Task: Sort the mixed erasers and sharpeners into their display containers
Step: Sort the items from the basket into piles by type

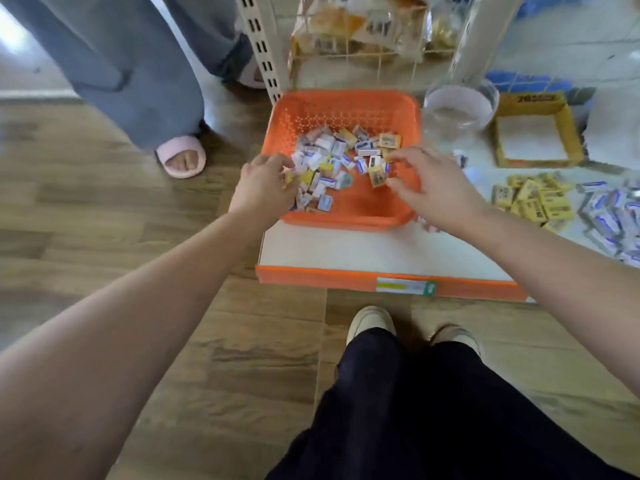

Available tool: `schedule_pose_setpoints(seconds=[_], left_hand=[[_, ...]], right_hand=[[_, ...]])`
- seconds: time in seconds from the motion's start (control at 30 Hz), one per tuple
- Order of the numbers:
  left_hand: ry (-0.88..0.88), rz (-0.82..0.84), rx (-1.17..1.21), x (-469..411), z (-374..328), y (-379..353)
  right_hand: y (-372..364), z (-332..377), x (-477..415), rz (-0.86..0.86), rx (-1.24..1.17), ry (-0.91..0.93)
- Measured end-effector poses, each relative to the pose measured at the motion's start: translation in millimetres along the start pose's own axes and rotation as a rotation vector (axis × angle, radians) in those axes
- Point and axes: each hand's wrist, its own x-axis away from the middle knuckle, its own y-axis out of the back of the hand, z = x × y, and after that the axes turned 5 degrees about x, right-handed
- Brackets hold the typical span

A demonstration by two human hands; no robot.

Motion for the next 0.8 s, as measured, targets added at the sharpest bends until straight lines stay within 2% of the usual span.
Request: schedule_pose_setpoints(seconds=[0.33,0.63,0.8], left_hand=[[-0.091,0.170,-0.044,-21.4,11.9,-20.3],[-0.082,0.241,-0.247,-52.5,4.7,-36.4],[-0.143,0.230,-0.302,-62.7,5.9,-49.2]], right_hand=[[-32.0,12.8,-40.3,0.279,0.160,0.149],[-74.4,21.0,-78.7,0.531,0.207,0.171],[-94.8,25.0,-86.0,0.496,0.214,0.183]])
